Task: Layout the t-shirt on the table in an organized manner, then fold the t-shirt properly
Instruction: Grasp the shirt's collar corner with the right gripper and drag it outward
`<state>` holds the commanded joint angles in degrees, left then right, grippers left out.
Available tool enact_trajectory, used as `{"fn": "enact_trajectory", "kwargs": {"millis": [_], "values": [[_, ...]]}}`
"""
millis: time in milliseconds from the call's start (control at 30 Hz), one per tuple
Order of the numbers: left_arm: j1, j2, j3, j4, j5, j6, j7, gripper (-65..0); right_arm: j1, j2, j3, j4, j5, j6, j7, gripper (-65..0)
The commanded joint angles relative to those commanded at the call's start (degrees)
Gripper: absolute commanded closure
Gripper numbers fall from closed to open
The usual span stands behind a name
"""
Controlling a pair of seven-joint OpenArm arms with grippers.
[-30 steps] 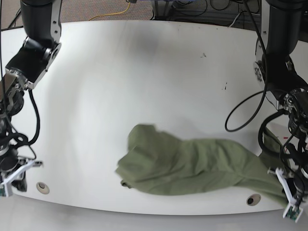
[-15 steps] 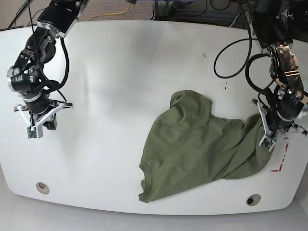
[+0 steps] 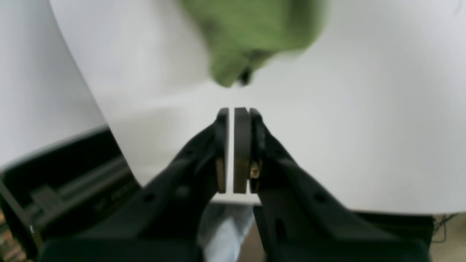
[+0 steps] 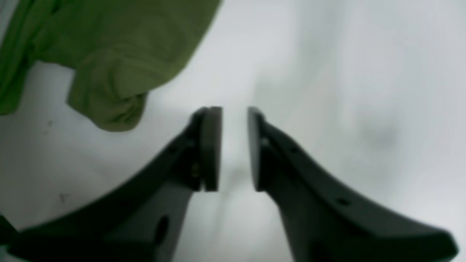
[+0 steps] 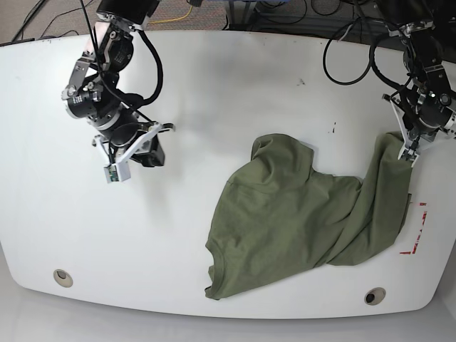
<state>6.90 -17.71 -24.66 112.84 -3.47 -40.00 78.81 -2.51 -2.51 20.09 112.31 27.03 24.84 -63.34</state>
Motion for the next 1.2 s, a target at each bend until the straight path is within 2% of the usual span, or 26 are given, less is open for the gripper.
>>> {"fn": "enact_trajectory", "kwargs": {"millis": [67, 100, 200, 333, 667, 767, 867, 1067, 1200], "values": [[1.23, -0.97, -0.7, -0.09, -0.18, 0.0, 0.0, 0.0, 1.93, -1.05, -0.79, -3.08, 0.0, 0.0, 0.62, -37.3], [1.49, -0.97, -0.88, -0.09, -0.18, 0.0, 0.0, 0.0, 2.99, -1.14, -1.14, -4.75, 0.0, 0.0, 1.05, -39.8], [2.64, -1.14, -2.46, -0.09, -0.26, 0.0, 0.0, 0.0, 5.63, -1.32, -1.93, -12.31, 0.0, 0.0, 3.43, -43.1], [3.16, -1.14, -4.66, -0.09, -0.26, 0.0, 0.0, 0.0, 9.93, -1.32, -2.02, -22.15, 0.26, 0.0, 6.68, -43.6], [3.16, -1.14, -4.66, -0.09, -0.18, 0.0, 0.0, 0.0, 19.08, -1.49, -2.2, -43.43, 0.18, 0.26, 12.84, -43.8], [3.16, -1.14, -4.66, -0.09, -0.18, 0.0, 0.0, 0.0, 20.57, -1.49, -2.2, -47.3, 0.09, 0.44, 13.19, -43.9], [3.16, -1.14, -4.66, -0.09, -0.18, 0.0, 0.0, 0.0, 22.15, -1.58, -2.29, -51.78, 0.09, 0.44, 15.65, -43.9], [3.16, -1.14, -4.66, -0.09, -0.26, 0.0, 0.0, 0.0, 24.0, -1.67, -9.32, -58.9, 0.53, 0.09, 20.31, -43.9], [3.08, -1.14, -4.66, -0.09, -0.26, 0.0, 0.0, 0.0, 24.09, -4.22, -10.55, -59.52, 0.09, 0.09, 21.45, -43.9]]}}
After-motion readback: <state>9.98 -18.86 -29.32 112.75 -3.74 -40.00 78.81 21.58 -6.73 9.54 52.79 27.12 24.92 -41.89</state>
